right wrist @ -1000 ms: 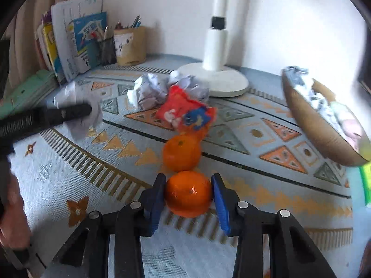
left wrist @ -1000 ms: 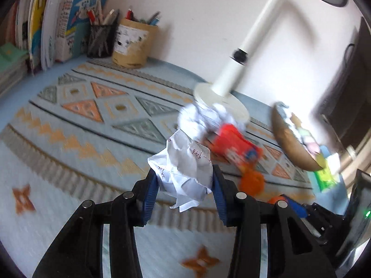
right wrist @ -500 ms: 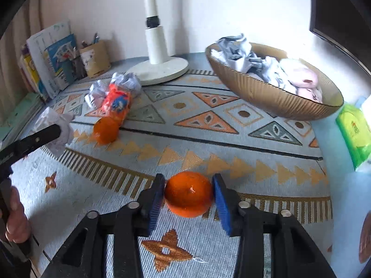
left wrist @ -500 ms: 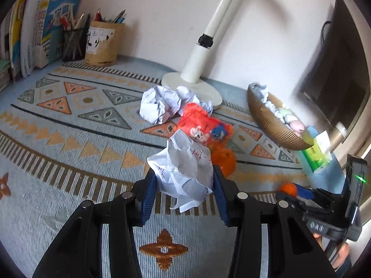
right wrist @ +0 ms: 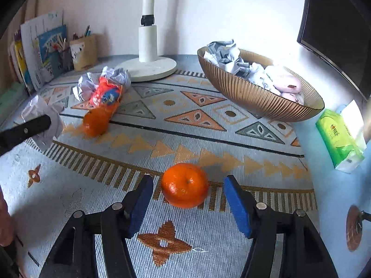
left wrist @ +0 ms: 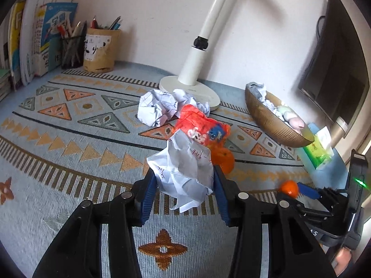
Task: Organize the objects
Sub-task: 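Grasp a white paper ball with the left gripper while the right grasps an orange, then lift the paper ball with the left gripper while the right lifts the orange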
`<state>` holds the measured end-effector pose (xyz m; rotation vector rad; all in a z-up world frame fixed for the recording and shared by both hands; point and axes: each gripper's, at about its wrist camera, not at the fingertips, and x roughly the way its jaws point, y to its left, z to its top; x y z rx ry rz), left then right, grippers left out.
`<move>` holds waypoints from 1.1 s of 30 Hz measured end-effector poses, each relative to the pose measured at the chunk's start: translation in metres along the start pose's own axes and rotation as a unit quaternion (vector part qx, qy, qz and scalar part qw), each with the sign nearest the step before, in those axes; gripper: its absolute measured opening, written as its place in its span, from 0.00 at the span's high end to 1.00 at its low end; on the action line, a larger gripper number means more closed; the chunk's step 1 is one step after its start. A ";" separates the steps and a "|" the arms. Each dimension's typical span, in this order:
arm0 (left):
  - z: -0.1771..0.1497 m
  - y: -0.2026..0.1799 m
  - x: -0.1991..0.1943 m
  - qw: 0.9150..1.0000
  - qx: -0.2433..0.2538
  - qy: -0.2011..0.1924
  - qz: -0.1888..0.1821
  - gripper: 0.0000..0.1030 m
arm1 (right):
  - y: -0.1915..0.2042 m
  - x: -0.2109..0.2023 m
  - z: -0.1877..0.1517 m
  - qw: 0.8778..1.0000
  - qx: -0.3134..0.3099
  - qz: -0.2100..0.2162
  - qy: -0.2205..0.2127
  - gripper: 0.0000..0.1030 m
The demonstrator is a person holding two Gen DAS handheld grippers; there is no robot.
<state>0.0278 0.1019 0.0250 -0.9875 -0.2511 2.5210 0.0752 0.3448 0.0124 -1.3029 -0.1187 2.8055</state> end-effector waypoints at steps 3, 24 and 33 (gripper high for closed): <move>0.000 -0.002 0.000 1.000 0.004 0.000 0.002 0.58 | -0.010 0.004 0.000 1.000 0.022 0.018 0.008 0.49; 0.002 0.031 0.001 0.996 -0.084 0.003 -0.002 0.58 | -0.002 0.004 0.000 1.000 0.009 0.022 0.006 0.60; 0.000 0.033 -0.009 0.995 -0.090 -0.025 0.022 0.58 | -0.008 0.006 -0.001 0.999 0.028 0.023 0.012 0.47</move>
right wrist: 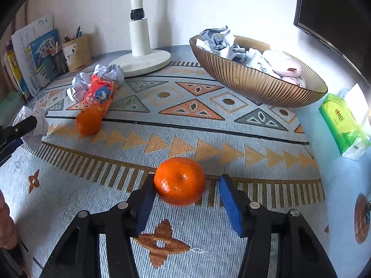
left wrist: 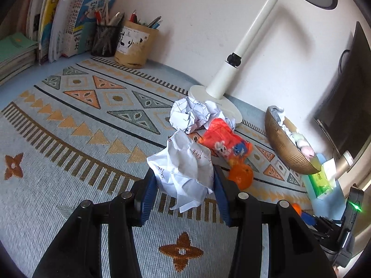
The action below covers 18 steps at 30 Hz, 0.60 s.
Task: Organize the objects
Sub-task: 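Lift the paper ball with the left gripper while the right lifts the orange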
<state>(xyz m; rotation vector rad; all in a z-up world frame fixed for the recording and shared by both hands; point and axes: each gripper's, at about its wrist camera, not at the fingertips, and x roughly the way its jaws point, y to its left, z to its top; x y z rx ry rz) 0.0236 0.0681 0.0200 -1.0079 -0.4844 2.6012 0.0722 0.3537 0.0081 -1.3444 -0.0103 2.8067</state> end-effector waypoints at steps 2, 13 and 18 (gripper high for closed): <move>0.001 0.000 0.002 1.000 0.001 0.006 0.002 0.58 | -0.005 -0.001 0.000 1.000 0.009 0.020 0.004 0.41; 0.000 0.000 -0.001 1.000 0.003 -0.001 -0.012 0.58 | -0.016 -0.006 -0.002 0.997 0.033 0.073 0.003 0.38; -0.001 -0.002 -0.002 1.000 0.013 -0.002 -0.018 0.58 | 0.001 -0.008 -0.003 0.999 -0.007 0.029 -0.016 0.62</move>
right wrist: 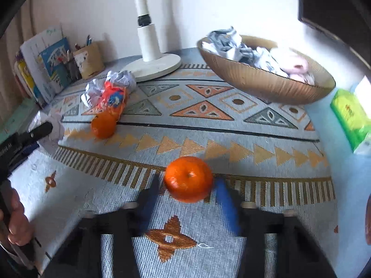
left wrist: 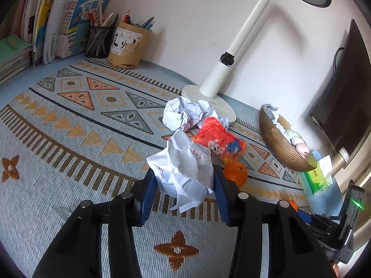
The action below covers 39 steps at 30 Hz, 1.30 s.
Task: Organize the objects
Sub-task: 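Lift the paper ball with the left gripper while the right lifts the orange, then carry the paper ball and orange over the gold bowl and release both, then move both grippers back and grasp the second orange with the right gripper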
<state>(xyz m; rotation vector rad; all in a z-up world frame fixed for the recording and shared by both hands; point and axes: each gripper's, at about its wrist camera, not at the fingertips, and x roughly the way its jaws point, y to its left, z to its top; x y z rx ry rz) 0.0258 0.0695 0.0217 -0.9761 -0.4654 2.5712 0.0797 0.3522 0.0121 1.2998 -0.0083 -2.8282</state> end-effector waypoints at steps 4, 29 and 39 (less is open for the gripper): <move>-0.001 -0.008 0.002 1.000 0.020 0.016 0.014 0.58 | 0.001 -0.007 0.000 1.000 -0.009 -0.002 -0.018 0.62; 0.080 -0.252 0.162 0.967 0.198 0.120 -0.107 0.06 | -0.169 -0.011 0.184 0.980 0.186 -0.013 -0.071 0.53; 0.067 -0.167 0.019 0.982 0.171 0.033 -0.069 0.01 | -0.106 -0.066 0.092 0.991 0.118 0.034 -0.049 0.42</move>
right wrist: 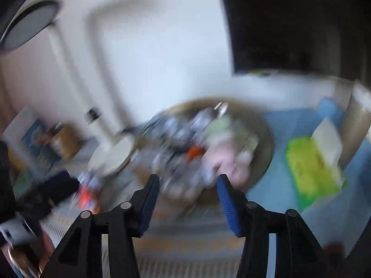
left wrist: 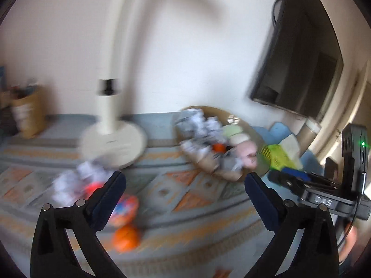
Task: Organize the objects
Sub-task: 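Move both grippers back and grasp the second orange with the right gripper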
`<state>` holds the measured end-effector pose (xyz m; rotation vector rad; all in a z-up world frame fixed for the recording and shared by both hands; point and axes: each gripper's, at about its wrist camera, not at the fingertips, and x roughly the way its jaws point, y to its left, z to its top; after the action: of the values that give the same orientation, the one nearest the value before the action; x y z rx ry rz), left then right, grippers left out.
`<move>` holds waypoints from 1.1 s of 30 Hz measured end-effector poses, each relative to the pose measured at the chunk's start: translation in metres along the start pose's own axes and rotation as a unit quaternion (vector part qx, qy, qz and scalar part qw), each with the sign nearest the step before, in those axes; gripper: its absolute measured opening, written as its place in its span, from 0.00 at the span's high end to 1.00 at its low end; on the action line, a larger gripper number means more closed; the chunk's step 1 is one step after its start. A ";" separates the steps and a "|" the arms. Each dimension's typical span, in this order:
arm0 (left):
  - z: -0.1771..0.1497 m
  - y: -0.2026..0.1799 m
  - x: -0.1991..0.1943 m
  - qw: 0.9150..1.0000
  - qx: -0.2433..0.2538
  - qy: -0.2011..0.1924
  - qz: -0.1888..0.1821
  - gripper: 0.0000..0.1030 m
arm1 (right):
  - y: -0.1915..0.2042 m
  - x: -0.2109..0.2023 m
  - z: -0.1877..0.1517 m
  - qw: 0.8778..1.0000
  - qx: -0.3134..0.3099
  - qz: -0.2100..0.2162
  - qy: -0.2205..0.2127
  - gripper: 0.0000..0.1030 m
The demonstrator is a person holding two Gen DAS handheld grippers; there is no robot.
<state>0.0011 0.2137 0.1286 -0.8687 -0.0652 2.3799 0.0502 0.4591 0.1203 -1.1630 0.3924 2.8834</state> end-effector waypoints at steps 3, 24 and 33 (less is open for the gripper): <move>-0.036 0.038 -0.029 0.998 -0.032 -0.005 0.060 0.01 | 0.017 0.002 -0.037 0.998 0.002 0.045 0.033 0.39; -0.112 0.123 -0.029 0.983 -0.091 0.003 0.161 0.01 | 0.081 0.066 -0.113 0.988 -0.131 -0.062 0.047 0.33; -0.112 0.123 -0.030 0.982 -0.097 -0.004 0.159 0.01 | 0.085 0.069 -0.113 0.988 -0.131 -0.060 0.054 0.32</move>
<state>0.0228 0.0793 0.0289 -1.0236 -0.1750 2.7103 0.0688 0.3442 0.0144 -1.3315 -0.0596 2.8380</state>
